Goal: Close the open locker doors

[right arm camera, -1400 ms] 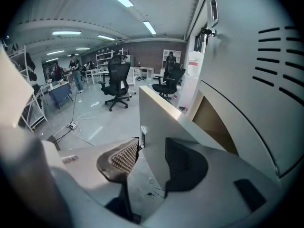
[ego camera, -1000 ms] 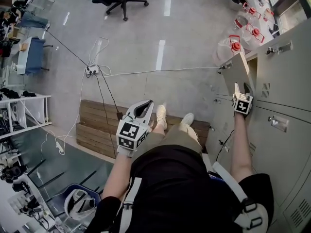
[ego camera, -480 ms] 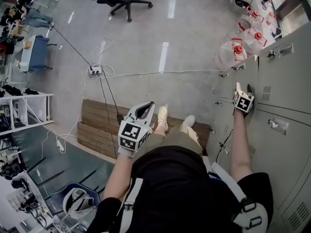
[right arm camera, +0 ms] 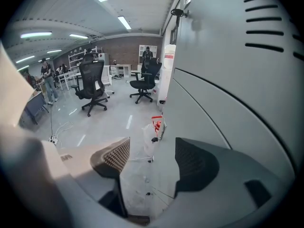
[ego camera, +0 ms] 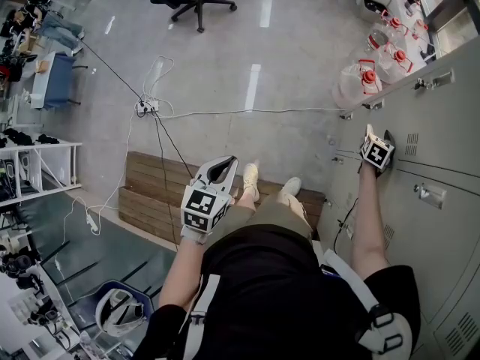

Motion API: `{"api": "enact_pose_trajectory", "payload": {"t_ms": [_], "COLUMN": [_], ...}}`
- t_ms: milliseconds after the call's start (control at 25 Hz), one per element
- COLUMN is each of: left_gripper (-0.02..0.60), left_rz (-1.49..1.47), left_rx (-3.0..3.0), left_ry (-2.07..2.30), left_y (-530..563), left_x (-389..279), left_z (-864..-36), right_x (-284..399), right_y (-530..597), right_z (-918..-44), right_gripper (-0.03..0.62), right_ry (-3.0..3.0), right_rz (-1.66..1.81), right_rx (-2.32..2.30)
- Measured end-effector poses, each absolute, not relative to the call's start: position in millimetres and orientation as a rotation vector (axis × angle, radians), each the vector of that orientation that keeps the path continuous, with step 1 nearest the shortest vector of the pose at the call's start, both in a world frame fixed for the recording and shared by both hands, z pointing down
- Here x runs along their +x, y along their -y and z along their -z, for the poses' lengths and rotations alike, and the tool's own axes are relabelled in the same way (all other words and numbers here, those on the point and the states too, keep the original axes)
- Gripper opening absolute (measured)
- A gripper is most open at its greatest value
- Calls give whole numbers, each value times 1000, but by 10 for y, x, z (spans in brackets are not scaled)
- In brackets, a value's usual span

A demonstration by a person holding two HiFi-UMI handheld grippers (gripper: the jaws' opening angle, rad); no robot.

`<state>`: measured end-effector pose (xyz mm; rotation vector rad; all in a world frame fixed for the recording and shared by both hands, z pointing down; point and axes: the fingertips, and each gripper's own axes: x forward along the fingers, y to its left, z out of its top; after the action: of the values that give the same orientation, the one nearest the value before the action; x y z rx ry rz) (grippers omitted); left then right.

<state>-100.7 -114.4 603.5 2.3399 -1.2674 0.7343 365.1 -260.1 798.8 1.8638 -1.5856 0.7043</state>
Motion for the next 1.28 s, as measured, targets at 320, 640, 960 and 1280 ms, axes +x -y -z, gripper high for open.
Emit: {"api": "enact_pose_trajectory", "payload": {"t_ms": [320, 640, 960, 1280], "left_gripper": [8, 8, 8, 8], "left_rz": [-719, -687, -637, -583], "left_rx": [2342, 2384, 2452, 2523], "left_ry": [1267, 1219, 1150, 1091], "left_y": [1128, 1174, 1280, 1401], "left_x": [-1096, -1066, -936, -782], "left_z": [-6041, -6010, -5951, -5790], "right_x": [3627, 3382, 2788, 2394], "right_y": [2537, 2284, 2044, 1781], "right_z": [-7971, -7746, -7314, -6655], "right_gripper": [290, 290, 287, 175], "right_ry": [1576, 1693, 1924, 2059], "right_rz": [-718, -785, -789, -734], "right_rx": [1866, 1845, 1757, 1744]}}
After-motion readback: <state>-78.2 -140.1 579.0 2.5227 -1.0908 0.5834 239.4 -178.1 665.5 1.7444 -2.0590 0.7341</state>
